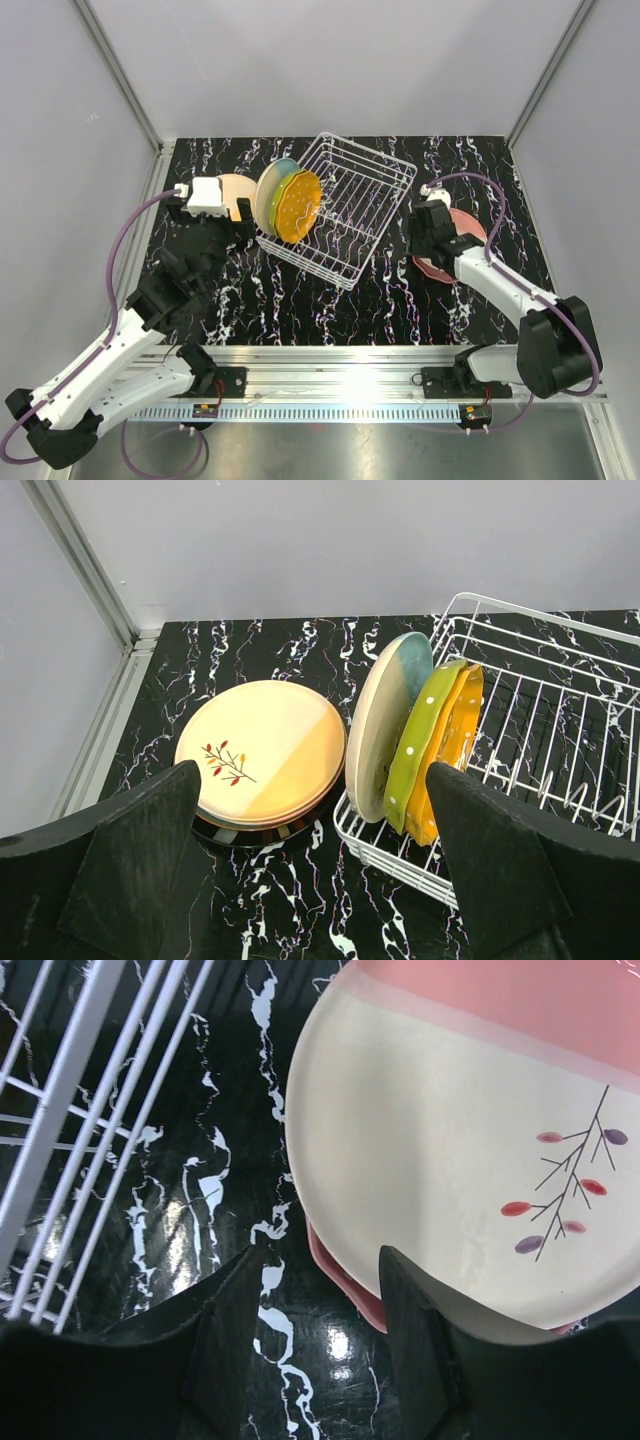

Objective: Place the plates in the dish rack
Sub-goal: Grab a plate with the right arm

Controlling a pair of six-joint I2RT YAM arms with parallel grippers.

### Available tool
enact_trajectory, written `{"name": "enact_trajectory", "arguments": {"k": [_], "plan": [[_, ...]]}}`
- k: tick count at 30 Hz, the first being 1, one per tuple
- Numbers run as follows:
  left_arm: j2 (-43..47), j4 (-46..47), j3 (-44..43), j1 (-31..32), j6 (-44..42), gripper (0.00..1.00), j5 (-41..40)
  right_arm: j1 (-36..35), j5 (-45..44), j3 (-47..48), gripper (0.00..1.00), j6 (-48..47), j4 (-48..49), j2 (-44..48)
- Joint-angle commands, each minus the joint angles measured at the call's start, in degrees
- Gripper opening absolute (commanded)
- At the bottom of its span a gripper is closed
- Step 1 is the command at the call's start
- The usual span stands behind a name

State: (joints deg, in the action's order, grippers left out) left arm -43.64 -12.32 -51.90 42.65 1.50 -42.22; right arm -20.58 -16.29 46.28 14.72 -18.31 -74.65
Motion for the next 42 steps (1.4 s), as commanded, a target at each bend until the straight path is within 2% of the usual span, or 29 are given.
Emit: {"name": "enact_trajectory", "arguments": {"k": [1, 6, 10, 22, 36, 42], "plan": [[0.0, 3.4, 0.5, 0.4, 0.0, 0.99, 0.4, -1.0, -6.5, 1.9, 0.58, -1.0, 0.6, -1.4], [-0.2, 3.5, 0.7, 0.9, -0.2, 0.99, 0.4, -1.5, -6.9, 2.2, 0.61, 1.0, 5.0, -3.8], [-0.4, 3.7, 0.7, 0.9, -0.4, 0.99, 0.2, -3.3, -9.6, 6.3, 0.65, 0.2, 5.9, -10.1], [-0.3, 4.0, 0.9, 1.3, -0.8, 0.99, 0.4, -4.7, -19.4, 14.8, 0.68, 2.9, 1.5, -22.4], [-0.4, 4.4, 1.3, 2.2, -1.1, 0.99, 0.3, -4.8, -19.1, 20.8, 0.70, 6.6, -4.0, -29.3], [-0.4, 4.6, 1.4, 2.4, -1.1, 0.99, 0.3, -4.7, -18.8, 19.7, 0.69, 10.2, -5.3, -30.8]]}}
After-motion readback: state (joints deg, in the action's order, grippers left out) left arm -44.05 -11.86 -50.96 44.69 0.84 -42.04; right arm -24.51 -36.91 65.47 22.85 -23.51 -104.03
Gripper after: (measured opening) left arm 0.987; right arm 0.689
